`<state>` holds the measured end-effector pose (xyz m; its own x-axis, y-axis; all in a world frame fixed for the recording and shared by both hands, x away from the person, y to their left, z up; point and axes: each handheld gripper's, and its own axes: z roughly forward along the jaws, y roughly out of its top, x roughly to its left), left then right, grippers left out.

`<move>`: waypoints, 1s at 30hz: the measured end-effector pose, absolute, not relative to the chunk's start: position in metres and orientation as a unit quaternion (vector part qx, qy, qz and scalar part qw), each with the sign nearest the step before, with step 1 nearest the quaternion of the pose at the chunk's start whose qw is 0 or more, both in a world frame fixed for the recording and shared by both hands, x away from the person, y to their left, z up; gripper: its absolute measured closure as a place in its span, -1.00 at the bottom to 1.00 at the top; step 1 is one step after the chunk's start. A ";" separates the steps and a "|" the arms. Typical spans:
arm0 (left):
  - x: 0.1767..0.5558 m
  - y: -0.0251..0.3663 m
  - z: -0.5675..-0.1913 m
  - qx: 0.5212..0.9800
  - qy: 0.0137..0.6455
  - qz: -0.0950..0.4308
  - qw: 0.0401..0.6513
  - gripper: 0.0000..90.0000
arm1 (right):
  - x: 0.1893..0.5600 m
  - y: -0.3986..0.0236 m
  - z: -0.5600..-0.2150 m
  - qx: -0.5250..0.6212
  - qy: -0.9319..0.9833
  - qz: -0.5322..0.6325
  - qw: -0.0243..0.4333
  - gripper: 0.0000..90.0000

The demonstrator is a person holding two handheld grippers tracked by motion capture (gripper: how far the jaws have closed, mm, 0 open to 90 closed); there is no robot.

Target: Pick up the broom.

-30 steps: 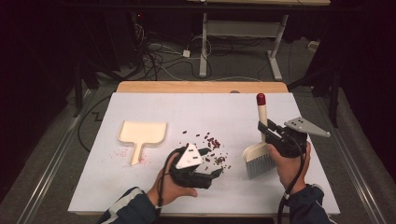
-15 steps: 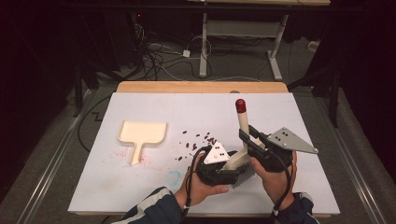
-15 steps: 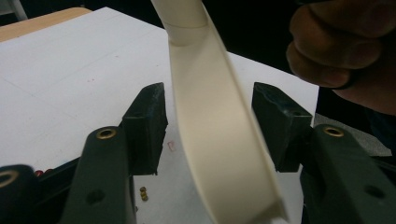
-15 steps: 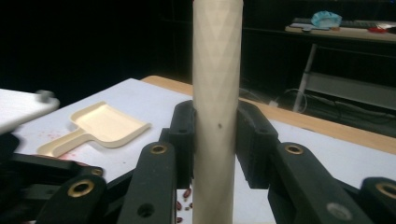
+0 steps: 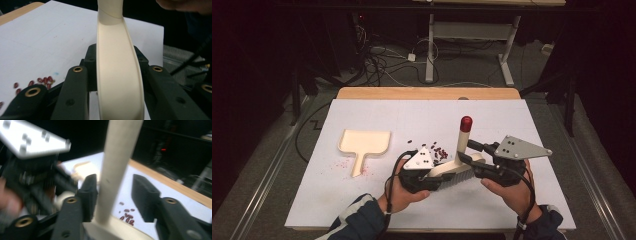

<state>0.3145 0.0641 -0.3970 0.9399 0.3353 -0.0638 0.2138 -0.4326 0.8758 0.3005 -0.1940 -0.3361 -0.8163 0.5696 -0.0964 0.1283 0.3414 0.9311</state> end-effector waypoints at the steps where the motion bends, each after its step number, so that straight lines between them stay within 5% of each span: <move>1: 0.314 0.069 -0.397 0.847 0.159 0.059 0.504 0.46 | 0.301 -0.195 -0.337 0.205 0.801 0.526 0.199 0.09; 11: 0.294 0.097 -0.412 0.877 0.076 0.007 0.474 0.46 | 0.305 -0.170 -0.374 0.087 0.891 0.435 0.095 -0.15; 14: 0.291 0.099 -0.412 0.874 0.068 -0.001 0.481 0.46 | 0.307 -0.160 -0.388 0.056 0.903 0.423 0.046 -0.04; 16: 0.291 0.100 -0.411 0.874 0.065 0.000 0.482 0.46 | 0.306 -0.155 -0.395 0.039 0.908 0.416 0.029 0.21; 26: 0.296 0.114 -0.405 0.861 0.088 0.022 0.500 0.14 | 0.307 -0.152 -0.396 0.036 0.904 0.425 0.027 0.49; 30: 0.296 0.139 -0.398 0.846 0.145 0.083 0.507 -0.08 | 0.310 -0.158 -0.392 0.053 0.899 0.432 0.043 0.49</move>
<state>0.2961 0.1387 -0.3983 0.9441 0.3296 -0.0070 0.1616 -0.4441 0.8813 0.3104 -0.1576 -0.3921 -0.9907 0.1322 -0.0307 0.0586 0.6206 0.7820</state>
